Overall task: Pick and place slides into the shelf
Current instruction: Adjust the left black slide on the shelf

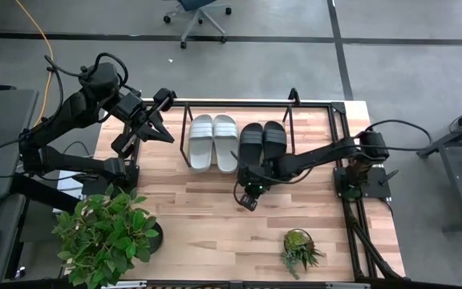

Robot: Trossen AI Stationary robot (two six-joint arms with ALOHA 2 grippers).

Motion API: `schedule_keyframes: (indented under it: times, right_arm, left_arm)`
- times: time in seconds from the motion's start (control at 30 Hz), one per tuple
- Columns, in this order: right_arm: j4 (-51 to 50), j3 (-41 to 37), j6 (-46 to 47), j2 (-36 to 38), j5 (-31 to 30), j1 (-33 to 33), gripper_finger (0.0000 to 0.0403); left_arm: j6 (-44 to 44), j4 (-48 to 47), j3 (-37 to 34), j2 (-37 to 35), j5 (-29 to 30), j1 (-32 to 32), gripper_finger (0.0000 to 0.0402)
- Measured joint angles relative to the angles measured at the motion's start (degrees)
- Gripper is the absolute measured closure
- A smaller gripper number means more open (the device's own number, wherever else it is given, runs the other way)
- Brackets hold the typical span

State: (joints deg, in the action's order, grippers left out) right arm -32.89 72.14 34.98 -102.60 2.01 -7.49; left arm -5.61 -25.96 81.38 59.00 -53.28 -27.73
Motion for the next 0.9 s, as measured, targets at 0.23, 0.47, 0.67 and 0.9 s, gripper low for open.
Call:
schedule_keyframes:
  times: [0.23, 0.47, 0.67, 0.9]
  right_arm:
    - [-1.3, 0.0, -2.4, -0.6, -4.8, 1.0, 0.0403]
    - [-2.5, 0.0, -3.5, -0.6, -6.1, 3.8, 0.0403]
    - [-3.7, 0.0, -2.5, -0.6, -9.8, 4.9, 0.0403]
    - [-2.9, 0.0, -4.0, -0.6, -9.1, 4.1, 0.0403]
  left_arm:
    - [0.0, -0.1, 0.0, 0.0, 0.0, 0.0, 0.0399]
    - [-0.1, -0.2, 0.0, 0.0, 0.3, 0.0, 0.0399]
    - [-0.1, -0.9, 0.0, 0.0, 0.3, 0.0, 0.0399]
    - [0.0, -1.3, 0.0, 0.0, 0.4, 0.0, 0.0399]
